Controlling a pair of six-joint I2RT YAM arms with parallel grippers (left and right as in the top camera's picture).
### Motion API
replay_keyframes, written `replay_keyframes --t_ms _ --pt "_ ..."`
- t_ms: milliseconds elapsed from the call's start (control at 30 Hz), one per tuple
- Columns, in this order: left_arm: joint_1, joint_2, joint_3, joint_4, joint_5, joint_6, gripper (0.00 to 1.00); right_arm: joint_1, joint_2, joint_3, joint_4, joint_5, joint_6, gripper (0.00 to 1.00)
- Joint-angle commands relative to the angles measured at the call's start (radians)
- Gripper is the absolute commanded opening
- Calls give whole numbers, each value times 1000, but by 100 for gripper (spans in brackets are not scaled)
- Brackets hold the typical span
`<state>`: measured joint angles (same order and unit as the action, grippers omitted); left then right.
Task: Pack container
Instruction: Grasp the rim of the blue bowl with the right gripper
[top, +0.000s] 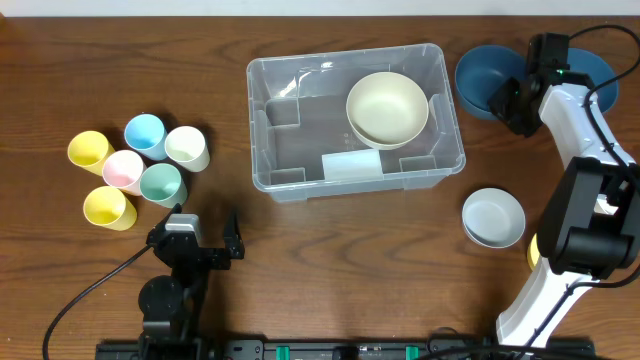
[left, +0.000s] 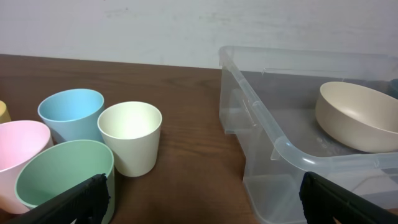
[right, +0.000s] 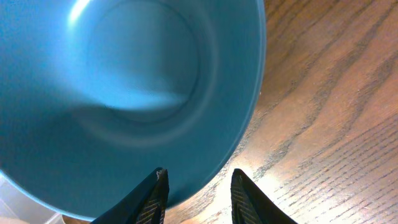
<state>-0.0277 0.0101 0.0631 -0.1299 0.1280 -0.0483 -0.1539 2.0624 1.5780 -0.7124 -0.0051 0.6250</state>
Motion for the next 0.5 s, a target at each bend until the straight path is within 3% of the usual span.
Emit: replay_keyframes --t_ms 0,167,467 --pt "5 -6 -16 -30 11 10 98 -3 -2 -6 2 0 17 35" --pt "5 -6 -16 -30 12 9 98 -3 -2 -7 -1 0 17 24" --pt "5 -6 -16 -30 11 9 98 -3 -1 -67 47 9 13 17"
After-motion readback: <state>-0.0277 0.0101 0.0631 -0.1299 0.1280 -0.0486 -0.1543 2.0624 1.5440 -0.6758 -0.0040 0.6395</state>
